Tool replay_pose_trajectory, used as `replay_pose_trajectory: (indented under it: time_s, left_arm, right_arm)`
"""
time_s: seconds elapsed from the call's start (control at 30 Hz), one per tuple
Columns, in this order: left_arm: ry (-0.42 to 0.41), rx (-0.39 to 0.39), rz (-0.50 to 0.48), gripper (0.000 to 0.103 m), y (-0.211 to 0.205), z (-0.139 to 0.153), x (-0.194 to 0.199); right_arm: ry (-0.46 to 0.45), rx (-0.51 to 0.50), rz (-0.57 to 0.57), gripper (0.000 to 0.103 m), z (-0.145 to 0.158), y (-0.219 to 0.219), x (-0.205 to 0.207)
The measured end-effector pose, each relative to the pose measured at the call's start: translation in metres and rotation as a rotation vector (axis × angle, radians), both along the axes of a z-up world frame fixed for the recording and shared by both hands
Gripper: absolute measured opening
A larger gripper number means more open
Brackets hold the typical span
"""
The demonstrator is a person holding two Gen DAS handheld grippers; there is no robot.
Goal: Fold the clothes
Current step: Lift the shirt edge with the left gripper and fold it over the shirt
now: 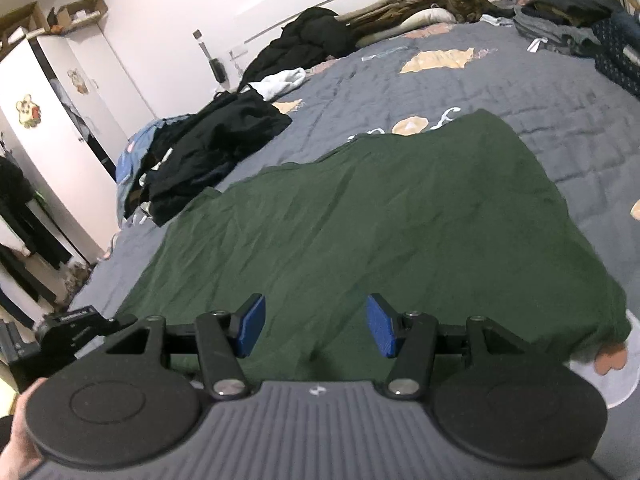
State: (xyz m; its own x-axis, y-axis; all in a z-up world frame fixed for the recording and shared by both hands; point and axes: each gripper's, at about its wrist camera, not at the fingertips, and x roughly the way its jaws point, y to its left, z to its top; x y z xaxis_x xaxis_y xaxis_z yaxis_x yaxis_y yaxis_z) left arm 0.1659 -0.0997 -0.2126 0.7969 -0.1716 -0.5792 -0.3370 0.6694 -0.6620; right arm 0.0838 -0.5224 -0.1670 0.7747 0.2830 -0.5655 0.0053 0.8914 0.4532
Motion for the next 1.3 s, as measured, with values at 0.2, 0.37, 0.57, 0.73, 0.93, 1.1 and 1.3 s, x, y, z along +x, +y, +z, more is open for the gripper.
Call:
replay_pose_trajectory:
  time_s: [0.2,0.37,0.57,0.73,0.93,1.1,1.3]
  left_arm:
    - [-0.054,0.061,-0.056,0.014,-0.011,0.009,0.003]
    - [-0.15,0.185,-0.146,0.009,-0.03,0.033,0.002]
    - [-0.351,0.46,-0.428,0.008,-0.1,0.077,-0.012]
    - [-0.424,0.598,-0.685,0.007,-0.169,0.072,-0.03]
    - [-0.412,0.736,-0.989,0.007,-0.239,0.037,-0.047]
    - [-0.41,0.845,-1.046,0.024,-0.245,0.021,-0.062]
    - [-0.428,0.828,-1.038,0.05,-0.226,0.042,-0.082]
  right_arm:
    - [0.0,0.012,-0.019,0.055,-0.004,-0.007,0.001]
    - [-0.011,0.056,-0.026,0.055,0.002,-0.015,0.004]
    - [-0.023,0.095,-0.052,0.056,0.008,-0.03,0.004]
    - [-0.048,0.129,-0.104,0.059,0.014,-0.048,-0.001]
    - [-0.047,0.164,-0.145,0.063,0.016,-0.068,-0.007]
    - [-0.012,0.206,-0.09,0.066,0.014,-0.073,-0.002]
    - [0.066,0.271,0.028,0.071,0.007,-0.057,-0.001]
